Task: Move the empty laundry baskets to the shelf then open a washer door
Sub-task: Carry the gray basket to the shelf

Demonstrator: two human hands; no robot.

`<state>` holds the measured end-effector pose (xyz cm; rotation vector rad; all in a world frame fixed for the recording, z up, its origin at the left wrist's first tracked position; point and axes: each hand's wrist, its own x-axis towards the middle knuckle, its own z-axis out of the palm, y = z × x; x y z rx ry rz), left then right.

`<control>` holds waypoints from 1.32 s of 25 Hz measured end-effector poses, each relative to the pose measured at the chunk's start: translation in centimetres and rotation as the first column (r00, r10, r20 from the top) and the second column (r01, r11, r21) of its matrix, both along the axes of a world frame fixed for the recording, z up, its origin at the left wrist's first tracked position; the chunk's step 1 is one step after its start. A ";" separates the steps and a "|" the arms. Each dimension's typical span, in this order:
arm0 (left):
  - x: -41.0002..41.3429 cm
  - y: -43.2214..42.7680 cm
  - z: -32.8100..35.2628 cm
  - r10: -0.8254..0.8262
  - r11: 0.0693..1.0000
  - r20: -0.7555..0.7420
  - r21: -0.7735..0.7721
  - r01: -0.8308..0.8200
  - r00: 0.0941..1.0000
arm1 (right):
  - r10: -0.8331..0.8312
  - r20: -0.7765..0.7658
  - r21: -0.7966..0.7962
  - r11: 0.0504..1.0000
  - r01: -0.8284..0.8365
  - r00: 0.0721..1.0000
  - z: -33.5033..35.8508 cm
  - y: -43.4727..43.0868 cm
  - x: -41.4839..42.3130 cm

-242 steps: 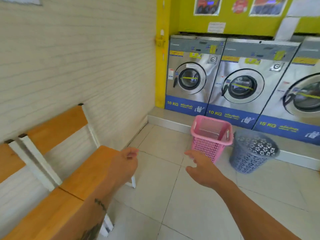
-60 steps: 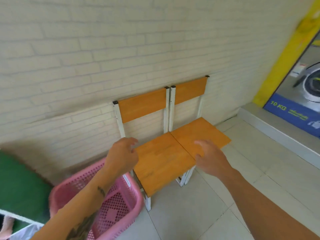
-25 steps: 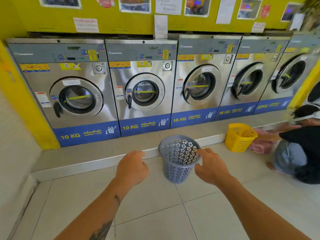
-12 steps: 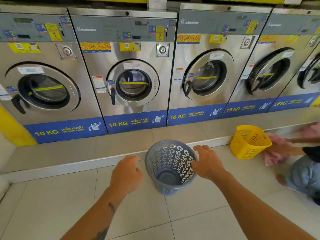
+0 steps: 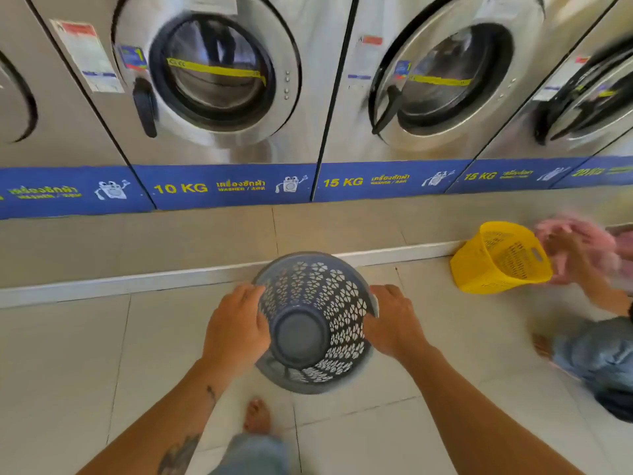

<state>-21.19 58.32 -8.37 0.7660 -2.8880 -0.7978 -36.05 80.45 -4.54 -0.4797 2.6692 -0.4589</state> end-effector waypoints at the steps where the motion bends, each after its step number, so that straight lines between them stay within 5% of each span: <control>1: -1.2 -0.6 -2.4 -0.001 1.000 0.031 0.003 0.001 1.000 | -0.005 0.023 0.017 1.000 0.005 1.000 -2.6 -0.6 -1.6; 8: -4.7 -2.8 -16.6 0.156 0.987 0.224 -0.009 -0.158 0.962 | -0.019 0.034 0.140 0.990 0.014 0.999 -17.4 -2.5 -8.2; 18: -3.3 -1.4 -26.8 0.395 0.888 0.158 0.189 -0.420 0.905 | -0.225 0.138 0.068 0.974 0.218 0.964 -28.6 1.3 -11.6; 26: -1.2 -2.3 -22.4 0.562 0.801 0.123 0.163 -0.576 0.818 | -0.119 0.162 -0.014 0.992 0.123 0.980 -24.0 0.1 -11.1; 33: 9.2 -0.6 -5.6 0.866 0.496 -0.021 0.162 -0.853 0.500 | 0.245 0.018 -0.209 0.949 -0.236 0.969 -6.8 -5.2 -6.2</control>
